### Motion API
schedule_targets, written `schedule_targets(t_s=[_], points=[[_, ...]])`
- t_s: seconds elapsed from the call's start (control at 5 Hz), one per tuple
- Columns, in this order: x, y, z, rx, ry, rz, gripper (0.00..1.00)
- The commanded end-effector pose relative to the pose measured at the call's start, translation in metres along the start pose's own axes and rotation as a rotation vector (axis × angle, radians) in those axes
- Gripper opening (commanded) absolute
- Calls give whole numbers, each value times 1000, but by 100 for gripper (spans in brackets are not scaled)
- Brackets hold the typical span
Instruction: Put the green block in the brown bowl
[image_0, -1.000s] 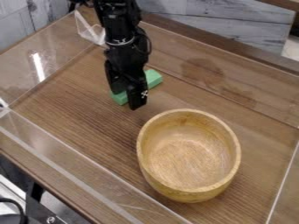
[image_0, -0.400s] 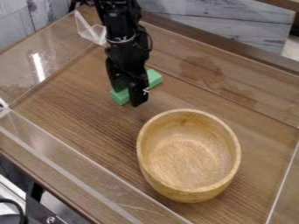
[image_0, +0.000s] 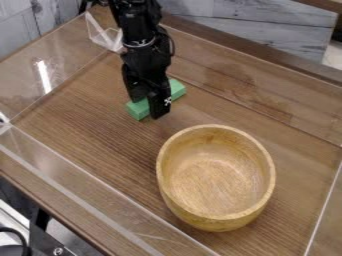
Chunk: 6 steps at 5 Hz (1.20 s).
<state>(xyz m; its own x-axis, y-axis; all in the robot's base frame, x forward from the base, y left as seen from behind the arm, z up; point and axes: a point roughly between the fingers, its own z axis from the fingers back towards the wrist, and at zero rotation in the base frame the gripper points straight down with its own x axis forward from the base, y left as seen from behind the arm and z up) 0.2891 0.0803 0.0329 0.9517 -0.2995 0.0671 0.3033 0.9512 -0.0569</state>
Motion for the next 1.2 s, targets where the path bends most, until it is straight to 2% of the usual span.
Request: schedule_targets(t_s=[0.0,0.2,0.6,1.0], points=[[0,7,-6,3,-10,7,100],[-1,6,-6,-6,-5,20,0],[-10,-8,18,-62,61,88,0],[-16,-26,51,-115,118,146,0]])
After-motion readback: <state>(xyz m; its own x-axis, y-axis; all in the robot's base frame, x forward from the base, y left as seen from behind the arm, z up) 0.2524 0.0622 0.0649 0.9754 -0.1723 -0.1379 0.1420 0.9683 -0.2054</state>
